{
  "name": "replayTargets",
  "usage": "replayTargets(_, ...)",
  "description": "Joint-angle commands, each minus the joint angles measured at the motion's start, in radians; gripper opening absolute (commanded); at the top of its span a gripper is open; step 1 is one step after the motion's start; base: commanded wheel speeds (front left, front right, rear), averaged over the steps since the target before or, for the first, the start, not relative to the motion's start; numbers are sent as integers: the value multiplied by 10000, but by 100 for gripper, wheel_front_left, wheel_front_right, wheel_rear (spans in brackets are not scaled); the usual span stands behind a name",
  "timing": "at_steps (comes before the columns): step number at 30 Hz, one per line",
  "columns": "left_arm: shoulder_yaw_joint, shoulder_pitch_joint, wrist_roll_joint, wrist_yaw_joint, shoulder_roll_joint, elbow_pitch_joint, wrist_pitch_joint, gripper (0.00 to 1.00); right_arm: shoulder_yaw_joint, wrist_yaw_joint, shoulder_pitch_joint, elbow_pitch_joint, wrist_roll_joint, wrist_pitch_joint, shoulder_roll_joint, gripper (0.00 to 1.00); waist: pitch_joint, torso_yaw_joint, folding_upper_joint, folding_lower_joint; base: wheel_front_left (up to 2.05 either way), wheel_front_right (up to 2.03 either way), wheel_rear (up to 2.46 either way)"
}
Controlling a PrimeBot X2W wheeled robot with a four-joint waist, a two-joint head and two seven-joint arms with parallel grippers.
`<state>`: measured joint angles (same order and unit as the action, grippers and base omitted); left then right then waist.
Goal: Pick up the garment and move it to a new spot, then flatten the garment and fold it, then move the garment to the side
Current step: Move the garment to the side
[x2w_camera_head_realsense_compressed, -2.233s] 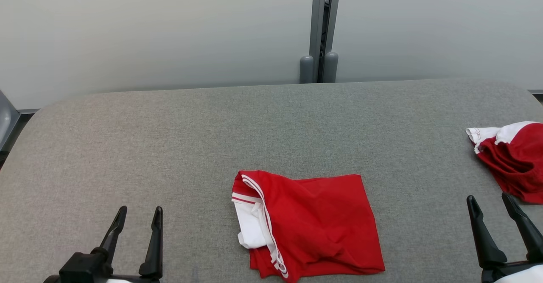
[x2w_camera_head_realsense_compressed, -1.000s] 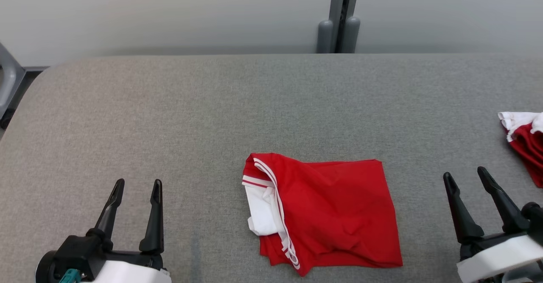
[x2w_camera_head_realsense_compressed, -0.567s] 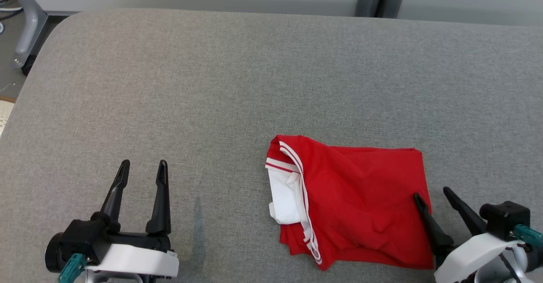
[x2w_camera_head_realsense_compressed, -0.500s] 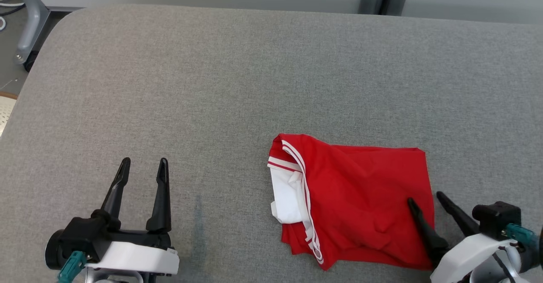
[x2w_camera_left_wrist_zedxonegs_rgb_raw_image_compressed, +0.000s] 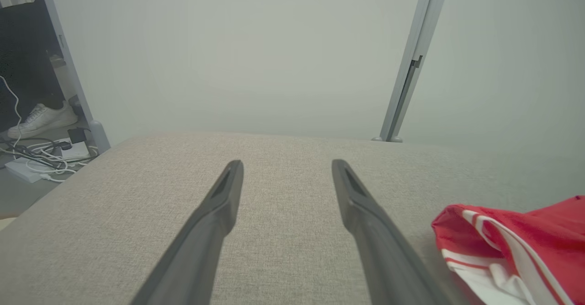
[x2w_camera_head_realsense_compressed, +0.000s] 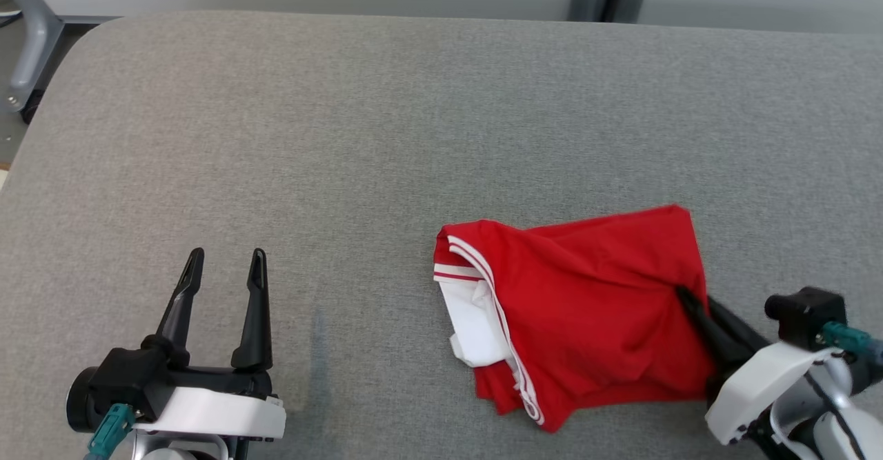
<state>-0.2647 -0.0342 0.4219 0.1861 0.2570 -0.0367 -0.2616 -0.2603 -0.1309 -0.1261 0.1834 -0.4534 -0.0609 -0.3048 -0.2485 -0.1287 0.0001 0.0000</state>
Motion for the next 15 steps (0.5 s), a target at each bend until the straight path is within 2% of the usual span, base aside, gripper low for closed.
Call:
replayTargets(1, 79, -133, -66, -23, -1, -58, -42, 100, 60, 2, -202, -277, 224, 95, -233, 0, 14, 140, -1, 0, 0, 0, 0)
replayTargets(7, 179, -33, -165, -93, 61, -146, -43, 100, 165, 2, -530, -1679, 953, -431, -983, 0, 5, 758, -1, 0, 0, 0, 0)
replayTargets(15, 186, -83, -266, -86, 221, -291, -24, 100, 504, 4, -940, -3358, 1403, -1374, -1921, 0, 30, 2015, -1, 0, 0, 0, 0)
